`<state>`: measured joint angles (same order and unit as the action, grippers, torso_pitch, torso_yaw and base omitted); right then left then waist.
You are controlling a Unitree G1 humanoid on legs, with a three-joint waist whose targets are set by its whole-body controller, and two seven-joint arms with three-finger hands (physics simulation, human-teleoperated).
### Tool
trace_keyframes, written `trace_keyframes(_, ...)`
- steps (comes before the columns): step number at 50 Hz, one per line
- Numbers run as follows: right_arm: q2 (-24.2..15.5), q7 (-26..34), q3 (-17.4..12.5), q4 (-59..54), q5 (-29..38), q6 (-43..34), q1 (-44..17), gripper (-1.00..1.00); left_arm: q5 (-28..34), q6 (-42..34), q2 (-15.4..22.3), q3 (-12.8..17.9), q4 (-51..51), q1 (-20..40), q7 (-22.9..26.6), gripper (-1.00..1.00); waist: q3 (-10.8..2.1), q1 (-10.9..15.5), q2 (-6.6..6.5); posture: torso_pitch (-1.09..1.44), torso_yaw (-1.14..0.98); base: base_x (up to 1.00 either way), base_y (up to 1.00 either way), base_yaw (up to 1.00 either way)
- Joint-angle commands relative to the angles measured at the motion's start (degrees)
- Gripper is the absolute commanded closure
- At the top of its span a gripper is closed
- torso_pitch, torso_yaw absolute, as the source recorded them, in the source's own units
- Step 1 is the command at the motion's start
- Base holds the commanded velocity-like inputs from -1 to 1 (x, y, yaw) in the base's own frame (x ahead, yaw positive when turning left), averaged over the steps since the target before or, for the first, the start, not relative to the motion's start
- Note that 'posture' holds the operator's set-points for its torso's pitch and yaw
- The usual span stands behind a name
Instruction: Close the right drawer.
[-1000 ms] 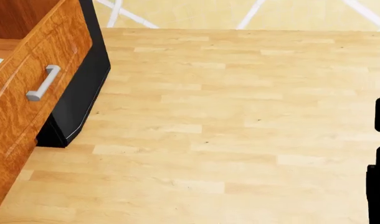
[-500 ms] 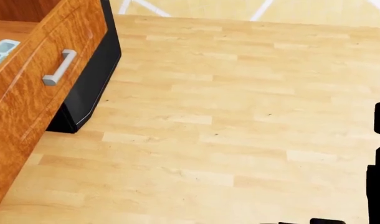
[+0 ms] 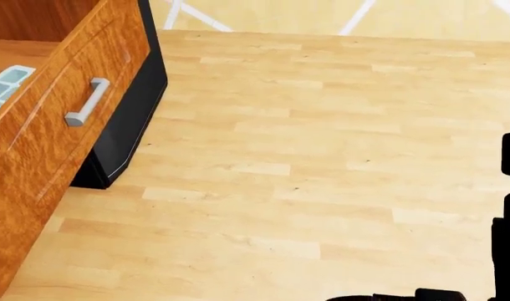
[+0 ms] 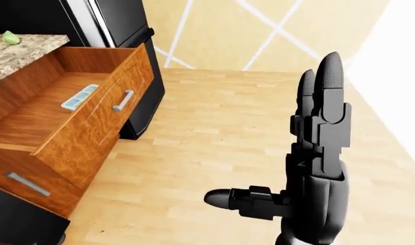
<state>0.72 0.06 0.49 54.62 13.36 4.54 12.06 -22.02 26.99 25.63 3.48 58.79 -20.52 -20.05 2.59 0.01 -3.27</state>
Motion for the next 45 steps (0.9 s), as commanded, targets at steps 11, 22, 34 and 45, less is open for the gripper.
trace_keyframes(11, 0.0, 0.0, 1.0, 2.9, 0.6, -0.2, -1.1, -1.0, 0.2, 0.4, -1.3, 0.8, 1.2, 0.1, 2.0, -1.0, 0.39, 0.3, 2.67, 0.0, 0.0, 0.0, 0.15, 0.0)
trace_keyframes(22, 0.0, 0.0, 0.4, 1.4, 0.0, 2.1, -0.4, -1.0, 0.2, 0.6, -0.5, 0.7, 1.2, 0.1, 1.1, -1.0, 0.55, -0.2, 3.38, 0.0, 0.0, 0.0, 0.15, 0.0)
trace_keyframes(34, 0.1, 0.1, 0.8, 1.7, 0.3, 1.2, -0.4, -1.0, 0.0, 0.7, 1.2, 0.6, 1.2, 0.4, -0.4, -1.0, 0.33, 0.3, 1.29, 0.0, 0.0, 0.0, 0.15, 0.0)
trace_keyframes(45, 0.0, 0.2, 1.3, 2.8, 0.8, -0.4, -0.9, -1.0, 0.0, 0.9, 1.5, 0.5, 1.2, 0.3, -0.8, -1.0, -0.23, -0.2, 4.66, 0.0, 0.0, 0.0, 0.17, 0.0)
